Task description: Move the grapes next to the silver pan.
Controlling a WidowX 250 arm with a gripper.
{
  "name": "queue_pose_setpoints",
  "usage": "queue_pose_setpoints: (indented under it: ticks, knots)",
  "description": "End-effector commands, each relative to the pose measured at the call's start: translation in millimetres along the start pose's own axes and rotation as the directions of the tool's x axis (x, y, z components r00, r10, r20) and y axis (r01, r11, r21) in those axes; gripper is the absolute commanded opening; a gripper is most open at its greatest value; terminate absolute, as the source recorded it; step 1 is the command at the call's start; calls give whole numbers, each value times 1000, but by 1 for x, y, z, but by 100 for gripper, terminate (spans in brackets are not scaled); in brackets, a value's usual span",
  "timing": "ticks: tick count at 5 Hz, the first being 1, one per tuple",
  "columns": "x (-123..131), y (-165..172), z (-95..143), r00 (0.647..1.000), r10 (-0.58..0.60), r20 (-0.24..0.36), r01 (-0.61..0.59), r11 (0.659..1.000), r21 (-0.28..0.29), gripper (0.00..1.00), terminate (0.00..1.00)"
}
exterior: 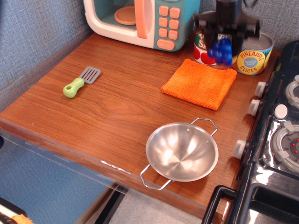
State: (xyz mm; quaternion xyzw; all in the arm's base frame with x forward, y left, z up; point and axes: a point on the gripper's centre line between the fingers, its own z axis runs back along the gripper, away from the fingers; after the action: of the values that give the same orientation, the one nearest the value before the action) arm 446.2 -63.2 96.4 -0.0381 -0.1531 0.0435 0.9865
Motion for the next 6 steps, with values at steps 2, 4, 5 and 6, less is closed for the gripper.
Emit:
queue_pose_setpoints:
  ticks: [2,4,5,6]
  knots:
    - [-56,111,77,980,195,23,-197,970,143,0,0]
    - [-123,121,46,978,205,36,-208,973,97,0,0]
    - [-127,118,19,971,233,55,-236,969,77,0,0]
    - [-127,125,-3,962,271,20,-272,961,48,0,0]
